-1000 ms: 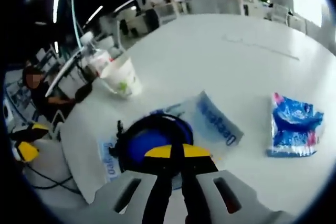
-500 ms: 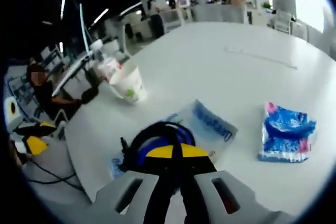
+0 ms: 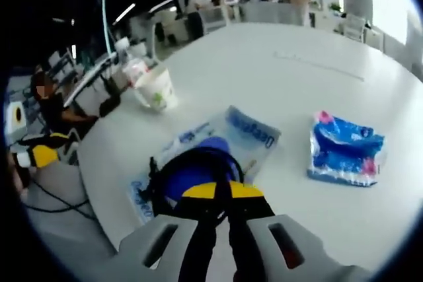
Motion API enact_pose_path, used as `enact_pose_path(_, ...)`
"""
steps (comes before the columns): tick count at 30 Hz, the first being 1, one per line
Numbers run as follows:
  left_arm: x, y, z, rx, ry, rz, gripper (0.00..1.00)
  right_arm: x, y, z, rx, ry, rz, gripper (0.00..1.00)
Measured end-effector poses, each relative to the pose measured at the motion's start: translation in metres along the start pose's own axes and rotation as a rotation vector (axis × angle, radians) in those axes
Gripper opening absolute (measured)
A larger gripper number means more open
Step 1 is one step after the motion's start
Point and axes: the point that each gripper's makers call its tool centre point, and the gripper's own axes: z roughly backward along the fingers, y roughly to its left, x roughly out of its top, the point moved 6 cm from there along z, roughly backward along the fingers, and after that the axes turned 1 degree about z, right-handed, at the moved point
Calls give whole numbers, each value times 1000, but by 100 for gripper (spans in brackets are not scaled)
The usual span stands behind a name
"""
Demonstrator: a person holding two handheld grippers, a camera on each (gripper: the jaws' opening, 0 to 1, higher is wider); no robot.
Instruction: Arrange the tabletop items into an orderly group along one side of the table until the central work area is clear of visible clutter.
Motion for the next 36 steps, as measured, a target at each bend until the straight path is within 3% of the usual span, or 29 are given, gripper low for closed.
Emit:
enact_pose_path(7, -2, -1, 2, 3, 4, 5, 44, -13, -3, -3, 2, 55, -15, 25)
enact_pose_path(13, -2, -1, 0, 3, 7, 10, 44, -17, -2, -11, -2, 83, -36, 27)
enact_pose_path(22, 0, -3, 1, 0, 6, -2, 44, -15, -3, -19, -23, 94, -88, 16)
enact_pose_path(25, 1, -2, 3, 4, 2, -3, 44, -11, -3, -13, -39, 42, -87, 11)
enact_pose_path(28, 0, 0, 3, 6, 0, 2, 44, -13, -5, -10, -44, 39, -83, 8)
enact_pose_path(36, 1, -5, 1, -3, 8, -9, 44, -1, -4, 5, -31, -51, -94, 2)
